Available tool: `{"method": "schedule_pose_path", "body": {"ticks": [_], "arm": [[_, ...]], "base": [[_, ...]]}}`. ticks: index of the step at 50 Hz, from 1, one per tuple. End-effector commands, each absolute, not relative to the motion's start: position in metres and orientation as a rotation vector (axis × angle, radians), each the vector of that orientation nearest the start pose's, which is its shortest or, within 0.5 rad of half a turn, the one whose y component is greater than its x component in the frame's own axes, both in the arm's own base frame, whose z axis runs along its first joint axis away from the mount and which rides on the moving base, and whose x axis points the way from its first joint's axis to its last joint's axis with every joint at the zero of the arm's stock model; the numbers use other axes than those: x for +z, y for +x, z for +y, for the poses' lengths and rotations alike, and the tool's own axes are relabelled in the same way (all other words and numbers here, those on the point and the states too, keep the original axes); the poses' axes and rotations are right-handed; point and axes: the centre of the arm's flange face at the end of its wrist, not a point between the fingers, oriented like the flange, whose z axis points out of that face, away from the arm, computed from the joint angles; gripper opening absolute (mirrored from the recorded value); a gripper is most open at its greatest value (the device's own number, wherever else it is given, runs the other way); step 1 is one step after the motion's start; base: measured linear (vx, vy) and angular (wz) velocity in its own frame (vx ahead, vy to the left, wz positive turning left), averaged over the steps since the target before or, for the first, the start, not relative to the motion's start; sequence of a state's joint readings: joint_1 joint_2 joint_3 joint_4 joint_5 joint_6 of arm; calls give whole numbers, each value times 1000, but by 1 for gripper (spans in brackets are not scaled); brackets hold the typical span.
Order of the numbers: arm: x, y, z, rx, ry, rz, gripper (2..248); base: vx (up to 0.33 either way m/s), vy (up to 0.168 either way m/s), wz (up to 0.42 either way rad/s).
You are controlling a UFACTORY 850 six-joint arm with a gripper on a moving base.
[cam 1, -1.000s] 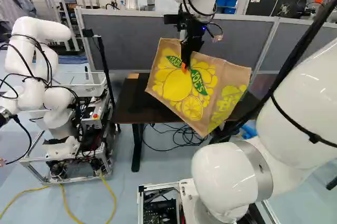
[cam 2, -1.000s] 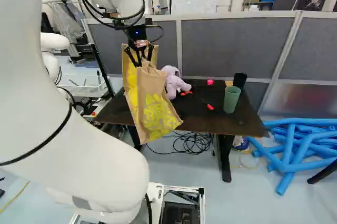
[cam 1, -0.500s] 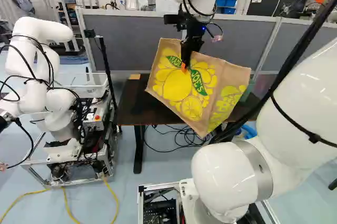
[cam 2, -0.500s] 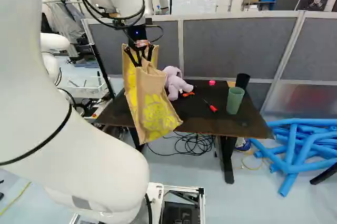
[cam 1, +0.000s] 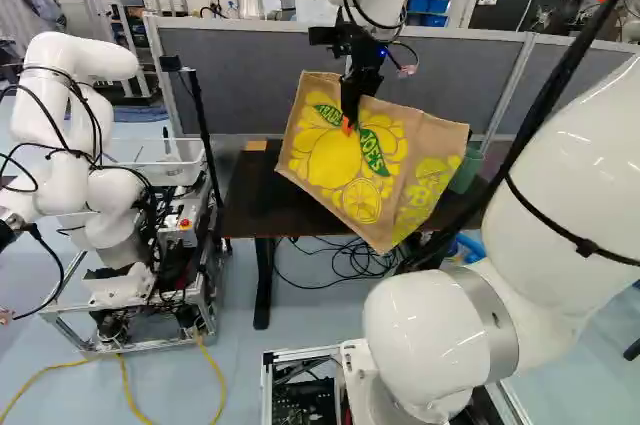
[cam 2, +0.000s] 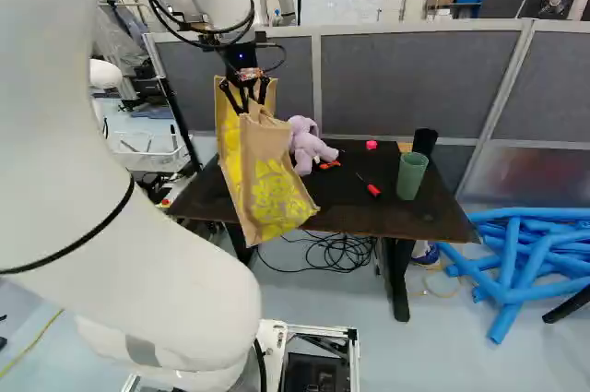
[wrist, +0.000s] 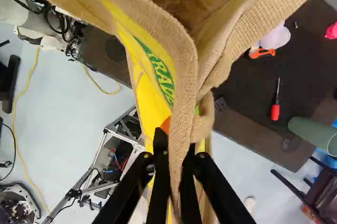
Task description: Pick up the bag on the ground and place it on the table
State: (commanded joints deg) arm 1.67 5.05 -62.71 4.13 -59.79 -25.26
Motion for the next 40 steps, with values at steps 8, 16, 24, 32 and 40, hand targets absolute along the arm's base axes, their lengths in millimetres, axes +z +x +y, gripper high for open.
{"method": "schedule_pose_path", "body": {"ticks": [8,16,24,32,40], "arm": [[641,436,21,-230,-3021,-683,22],[641,442,24,-229,-3019,-691,22],[642,450,29,-230,-3015,-706,22],[642,458,37,-241,-3009,-730,22],[642,465,45,-253,-3004,-760,22]], "base": [[0,0,0],[0,0,0],[0,0,0],[0,0,0],[0,0,0]]}}
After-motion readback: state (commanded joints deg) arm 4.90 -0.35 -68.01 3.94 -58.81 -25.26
